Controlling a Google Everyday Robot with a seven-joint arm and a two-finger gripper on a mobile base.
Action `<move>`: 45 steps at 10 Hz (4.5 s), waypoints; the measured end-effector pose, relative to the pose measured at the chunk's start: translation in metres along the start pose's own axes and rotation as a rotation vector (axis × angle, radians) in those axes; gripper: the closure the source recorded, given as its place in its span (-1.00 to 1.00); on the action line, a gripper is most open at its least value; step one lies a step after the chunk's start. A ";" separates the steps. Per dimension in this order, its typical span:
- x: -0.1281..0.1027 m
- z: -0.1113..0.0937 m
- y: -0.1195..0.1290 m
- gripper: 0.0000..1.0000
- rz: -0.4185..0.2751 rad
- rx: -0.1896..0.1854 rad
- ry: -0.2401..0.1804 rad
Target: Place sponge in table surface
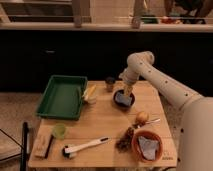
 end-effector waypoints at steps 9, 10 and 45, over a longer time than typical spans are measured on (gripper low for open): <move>0.008 0.005 0.023 -0.60 0.093 0.143 -0.035; 0.007 0.007 0.024 -0.60 0.105 0.162 -0.038; 0.027 0.067 0.036 0.22 0.257 0.131 -0.062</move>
